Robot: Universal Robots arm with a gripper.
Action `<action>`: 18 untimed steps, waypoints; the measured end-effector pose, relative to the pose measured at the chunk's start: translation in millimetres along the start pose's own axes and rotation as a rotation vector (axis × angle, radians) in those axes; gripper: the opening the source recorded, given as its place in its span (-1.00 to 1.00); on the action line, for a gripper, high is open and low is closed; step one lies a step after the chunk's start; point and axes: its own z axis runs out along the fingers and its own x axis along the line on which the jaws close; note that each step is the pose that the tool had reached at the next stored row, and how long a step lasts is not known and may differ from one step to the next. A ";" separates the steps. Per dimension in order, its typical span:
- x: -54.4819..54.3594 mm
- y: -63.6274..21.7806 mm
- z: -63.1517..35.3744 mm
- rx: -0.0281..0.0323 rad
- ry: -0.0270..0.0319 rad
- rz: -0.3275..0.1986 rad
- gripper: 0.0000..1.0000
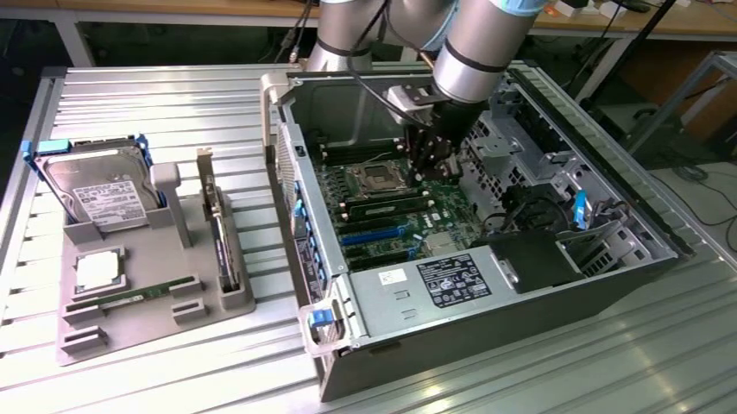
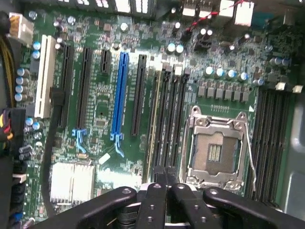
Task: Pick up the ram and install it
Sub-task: 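Press down the ram until it locks into place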
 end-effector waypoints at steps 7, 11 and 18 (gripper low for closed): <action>3.7 -18.5 16.7 0.0014 -0.0027 0.075 -0.79; 10.4 -21.3 16.9 0.0014 -0.0029 0.081 -0.79; 14.7 -21.5 17.7 0.0012 -0.0030 0.086 -0.79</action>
